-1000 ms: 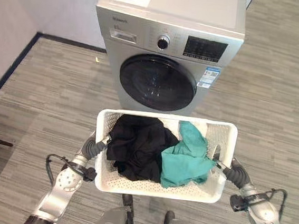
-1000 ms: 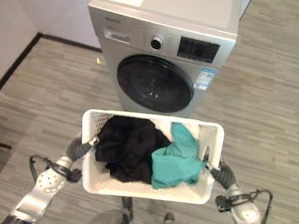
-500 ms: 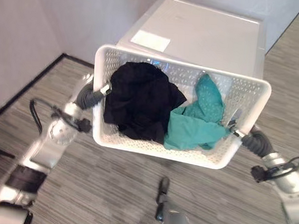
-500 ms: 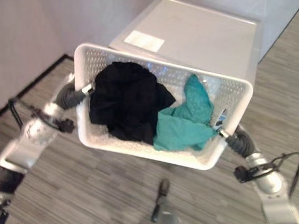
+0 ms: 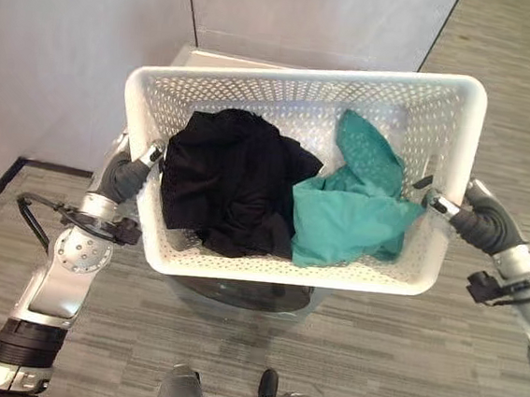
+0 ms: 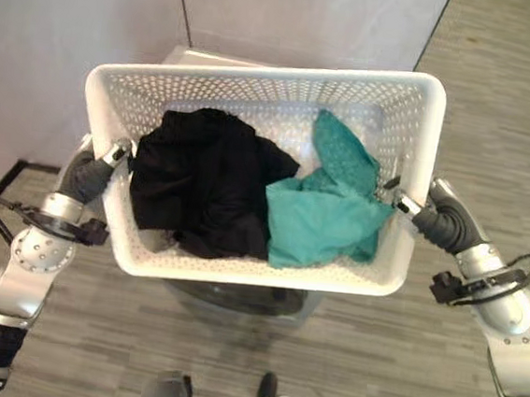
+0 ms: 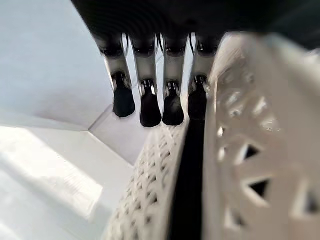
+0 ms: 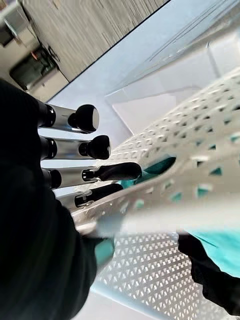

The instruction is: Grab the laundry basket,head to the washer,open it,put in the laundry and shut it.

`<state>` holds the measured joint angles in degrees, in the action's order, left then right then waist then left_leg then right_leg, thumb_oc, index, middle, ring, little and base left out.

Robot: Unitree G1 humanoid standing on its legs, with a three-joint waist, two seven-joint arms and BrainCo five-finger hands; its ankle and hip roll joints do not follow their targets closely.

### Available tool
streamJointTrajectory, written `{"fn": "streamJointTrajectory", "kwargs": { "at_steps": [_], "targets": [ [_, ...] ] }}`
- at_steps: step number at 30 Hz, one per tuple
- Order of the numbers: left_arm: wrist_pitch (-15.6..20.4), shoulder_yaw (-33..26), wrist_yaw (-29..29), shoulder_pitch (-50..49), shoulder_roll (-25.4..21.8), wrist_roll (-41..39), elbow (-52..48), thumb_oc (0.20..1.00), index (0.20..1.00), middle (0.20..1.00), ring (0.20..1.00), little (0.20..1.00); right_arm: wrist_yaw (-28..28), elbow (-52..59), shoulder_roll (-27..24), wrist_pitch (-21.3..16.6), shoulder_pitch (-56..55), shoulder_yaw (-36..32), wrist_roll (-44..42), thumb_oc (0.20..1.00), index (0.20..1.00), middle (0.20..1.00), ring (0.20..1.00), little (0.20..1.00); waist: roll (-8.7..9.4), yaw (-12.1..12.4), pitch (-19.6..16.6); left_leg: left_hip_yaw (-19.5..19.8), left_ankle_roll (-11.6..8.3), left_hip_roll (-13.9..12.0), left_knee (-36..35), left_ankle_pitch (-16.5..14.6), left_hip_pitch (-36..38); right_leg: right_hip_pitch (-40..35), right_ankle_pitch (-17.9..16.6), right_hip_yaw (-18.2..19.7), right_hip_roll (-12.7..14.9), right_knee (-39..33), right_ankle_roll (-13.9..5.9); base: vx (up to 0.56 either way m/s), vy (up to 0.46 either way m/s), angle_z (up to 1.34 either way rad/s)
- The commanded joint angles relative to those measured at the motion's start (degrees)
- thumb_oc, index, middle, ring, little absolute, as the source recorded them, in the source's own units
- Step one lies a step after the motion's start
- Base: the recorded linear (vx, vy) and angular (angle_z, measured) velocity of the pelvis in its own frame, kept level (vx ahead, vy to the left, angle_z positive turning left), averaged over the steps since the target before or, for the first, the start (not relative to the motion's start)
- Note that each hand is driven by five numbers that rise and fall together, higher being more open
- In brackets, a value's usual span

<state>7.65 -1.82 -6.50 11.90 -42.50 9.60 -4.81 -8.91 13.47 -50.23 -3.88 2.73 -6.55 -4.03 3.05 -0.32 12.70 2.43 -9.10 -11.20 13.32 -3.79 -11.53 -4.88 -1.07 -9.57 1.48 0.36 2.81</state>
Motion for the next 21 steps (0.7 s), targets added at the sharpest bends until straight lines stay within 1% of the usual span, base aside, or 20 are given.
{"fn": "streamJointTrajectory", "kwargs": {
  "at_steps": [1, 2, 3, 4, 5, 6, 8, 9, 10, 12, 13, 14, 15, 16, 17, 18, 19, 20, 21],
  "targets": [
    [-2.37, -13.91, -7.92, 2.13, -7.47, -2.67, 8.39, 0.200, 0.200, 0.200, 0.200, 0.200, 3.87, -14.38, -6.43, 0.85, 7.23, -4.54, -6.67, 0.200, 0.200, 0.200, 0.200, 0.200, 0.29, 3.88, -2.53, 1.74, 2.73, 2.35, -2.98, 1.93, 6.83, 2.59, 2.08, 1.62, 2.77, 1.54, -6.40, 0.08, 0.015, -0.66],
    [-2.31, -13.01, -7.66, 3.11, -8.08, -2.98, 9.15, 0.200, 0.200, 0.200, 0.200, 0.200, 3.49, -17.14, -6.35, 1.20, 8.58, -2.09, -7.73, 0.200, 0.200, 0.200, 0.200, 0.200, 0.07, 3.95, -2.74, 1.83, 2.61, 2.02, -4.92, 1.77, 8.05, 2.20, 2.40, 1.85, 2.40, 1.67, -6.47, 0.11, 0.042, -0.72],
    [-2.39, -10.88, -5.99, 4.54, -9.37, -3.72, 10.49, 0.200, 0.200, 0.200, 0.200, 0.200, 2.64, -20.00, -6.43, 1.77, 9.49, 0.06, -9.50, 0.200, 0.200, 0.200, 0.200, 0.200, -0.25, 4.00, -3.67, 1.54, 2.24, 1.69, -6.32, 1.82, 9.72, 1.16, 2.89, 1.62, 2.07, 1.39, -6.72, 0.21, 0.097, -0.46],
    [-2.63, -7.68, -4.31, 6.79, -11.35, -4.99, 12.06, 0.200, 0.200, 0.200, 0.200, 0.200, 1.15, -22.60, -7.41, 2.68, 11.56, 4.07, -10.84, 0.200, 0.200, 0.200, 0.200, 0.200, -0.17, 4.79, -4.50, 1.62, 1.87, 2.13, -6.68, 1.52, 11.16, -0.03, 2.80, 1.56, 2.51, 1.22, -6.77, 0.18, 0.078, -0.28],
    [-2.55, -7.42, -4.34, 7.15, -11.53, -5.12, 12.48, 0.200, 0.200, 0.200, 0.200, 0.200, 1.15, -23.08, -7.43, 2.58, 12.11, 4.51, -10.96, 0.200, 0.200, 0.200, 0.200, 0.200, -0.11, 4.85, -4.40, 1.49, 1.90, 2.15, -6.69, 1.43, 11.33, -0.17, 2.81, 1.67, 2.54, 1.14, -6.81, 0.16, 0.089, -0.12],
    [-2.74, -5.27, -3.46, 9.01, -12.55, -6.53, 14.35, 0.200, 0.200, 0.200, 0.200, 0.200, 0.20, -25.03, -8.16, 3.11, 14.64, 7.77, -11.27, 0.200, 0.200, 0.200, 0.200, 0.200, -0.08, 5.54, -4.74, 1.84, 2.01, 2.67, -7.12, 1.04, 12.10, -0.65, 2.84, 1.78, 2.83, 1.00, -6.98, 0.09, 0.073, -0.17],
    [-3.06, -1.88, -2.31, 12.23, -14.71, -8.27, 16.73, 0.200, 0.200, 0.200, 0.200, 0.200, -1.14, -28.64, -9.07, 4.57, 18.64, 13.51, -10.20, 0.200, 0.200, 0.200, 0.200, 0.200, 0.04, 6.51, -4.84, 0.92, 2.07, 3.03, -7.48, 0.77, 13.27, -1.32, 2.84, 1.87, 3.43, 1.14, -7.34, 0.10, 0.103, -0.18],
    [-3.26, 1.42, -2.55, 15.78, -15.65, -9.07, 19.85, 0.200, 0.200, 0.200, 0.200, 0.200, -2.20, -30.79, -9.78, 5.55, 22.70, 18.72, -9.04, 0.200, 0.200, 0.200, 0.200, 0.200, 0.20, 7.02, -5.04, 0.03, 2.29, 3.33, -7.61, 0.35, 14.10, -1.79, 2.98, 2.11, 3.88, 1.36, -7.61, 0.06, 0.079, -0.20],
    [-3.13, 1.76, -2.65, 16.28, -15.72, -9.15, 20.34, 0.200, 0.200, 0.200, 0.200, 0.200, -2.15, -31.26, -9.74, 5.45, 23.33, 19.19, -9.11, 0.200, 0.200, 0.200, 0.200, 0.200, 0.21, 7.06, -4.92, -0.07, 2.31, 3.34, -7.64, 0.33, 14.19, -1.82, 2.98, 2.20, 3.90, 1.35, -7.63, 0.05, 0.074, -0.23],
    [-3.28, 7.71, -2.84, 23.04, -16.65, -9.86, 24.52, 0.200, 0.200, 0.200, 0.200, 0.200, -2.39, -34.84, -10.36, 5.79, 28.77, 24.62, -8.26, 0.200, 0.200, 0.200, 0.200, 0.200, 0.34, 7.14, -5.13, -0.67, 2.60, 3.57, -7.85, 0.08, 14.59, -1.86, 2.95, 2.36, 4.39, 1.29, -8.15, 0.03, 0.065, -0.08],
    [-3.79, 12.98, -2.89, 29.13, -16.67, -10.64, 28.56, 0.200, 0.200, 0.200, 0.200, 0.200, -2.21, -38.93, -10.98, 6.60, 34.13, 29.35, -5.80, 0.200, 0.200, 0.200, 0.200, 0.200, 0.21, 6.98, -5.50, -1.30, 2.85, 3.86, -8.46, -0.02, 14.91, -1.84, 2.87, 2.28, 4.83, 1.14, -8.61, 0.03, 0.084, 0.11],
    [-3.90, 16.25, -2.87, 32.96, -16.63, -11.08, 30.78, 0.200, 0.200, 0.200, 0.200, 0.200, -1.75, -42.16, -10.59, 6.71, 37.76, 32.15, -4.84, 0.200, 0.200, 0.200, 0.200, 0.200, 0.19, 6.91, -5.48, -1.52, 3.01, 4.02, -8.84, 0.09, 14.95, -1.69, 2.79, 2.30, 5.01, 1.06, -8.84, 0.02, 0.074, 0.10],
    [-4.07, 17.69, -2.85, 34.48, -16.32, -11.33, 31.53, 0.200, 0.200, 0.200, 0.200, 0.200, -1.50, -44.51, -10.14, 7.05, 39.45, 33.55, -4.14, 0.200, 0.200, 0.200, 0.200, 0.200, 0.13, 6.87, -5.61, -1.62, 3.11, 4.13, -9.11, 0.16, 15.02, -1.54, 2.73, 2.25, 5.10, 1.12, -8.94, 0.01, 0.031, 0.04],
    [-4.01, 17.92, -2.89, 34.84, -16.35, -11.40, 31.83, 0.200, 0.200, 0.200, 0.200, 0.200, -1.46, -44.91, -10.02, 6.92, 39.93, 33.89, -4.19, 0.200, 0.200, 0.200, 0.200, 0.200, 0.15, 6.85, -5.55, -1.64, 3.12, 4.14, -9.17, 0.19, 15.02, -1.49, 2.73, 2.27, 5.12, 1.14, -8.95, 0.00, 0.000, 0.00],
    [-4.14, 19.69, -2.72, 36.64, -15.82, -11.76, 32.77, 0.200, 0.200, 0.200, 0.200, 0.200, -1.00, -48.22, -9.42, 7.28, 42.15, 35.73, -3.05, 0.200, 0.200, 0.200, 0.200, 0.200, 0.07, 6.80, -5.70, -1.70, 3.23, 4.23, -9.50, 0.35, 15.03, -1.36, 2.73, 2.22, 5.21, 1.19, -9.03, 0.03, 0.036, 0.05],
    [-4.34, 22.69, -2.36, 39.95, -14.96, -12.62, 34.41, 0.200, 0.200, 0.200, 0.200, 0.200, -0.38, -53.12, -7.96, 7.89, 45.49, 38.31, -1.43, 0.200, 0.200, 0.200, 0.200, 0.200, -0.12, 6.62, -5.88, -1.85, 3.38, 4.27, -10.07, 0.66, 15.02, -1.08, 2.69, 2.07, 5.33, 1.28, -9.21, 0.03, 0.035, 0.05],
    [-4.28, 22.88, -2.39, 40.24, -14.97, -12.69, 34.63, 0.200, 0.200, 0.200, 0.200, 0.200, -0.36, -53.38, -7.86, 7.80, 45.77, 38.48, -1.46, 0.200, 0.200, 0.200, 0.200, 0.200, -0.09, 6.60, -5.84, -1.85, 3.38, 4.27, -10.12, 0.69, 15.01, -1.05, 2.69, 2.07, 5.33, 1.29, -9.21, 0.04, 0.041, 0.04],
    [-4.72, 25.49, -1.98, 42.72, -14.02, -13.26, 36.33, 0.200, 0.200, 0.200, 0.200, 0.200, 0.18, -57.00, -6.77, 8.39, 48.60, 40.14, 0.33, 0.200, 0.200, 0.200, 0.200, 0.200, -0.32, 6.13, -6.08, -2.00, 3.54, 4.33, -10.83, 0.96, 15.06, -0.71, 2.68, 1.89, 5.36, 1.30, -9.41, 0.00, 0.000, 0.00],
    [-4.68, 25.65, -1.99, 42.96, -14.02, -13.31, 36.52, 0.200, 0.200, 0.200, 0.200, 0.200, 0.19, -57.20, -6.70, 8.32, 48.81, 40.26, 0.31, 0.200, 0.200, 0.200, 0.200, 0.200, -0.30, 6.10, -6.05, -1.99, 3.54, 4.33, -10.87, 0.99, 15.04, -0.67, 2.69, 1.87, 5.36, 1.31, -9.41, 0.04, 0.027, -0.01]
  ]
}}
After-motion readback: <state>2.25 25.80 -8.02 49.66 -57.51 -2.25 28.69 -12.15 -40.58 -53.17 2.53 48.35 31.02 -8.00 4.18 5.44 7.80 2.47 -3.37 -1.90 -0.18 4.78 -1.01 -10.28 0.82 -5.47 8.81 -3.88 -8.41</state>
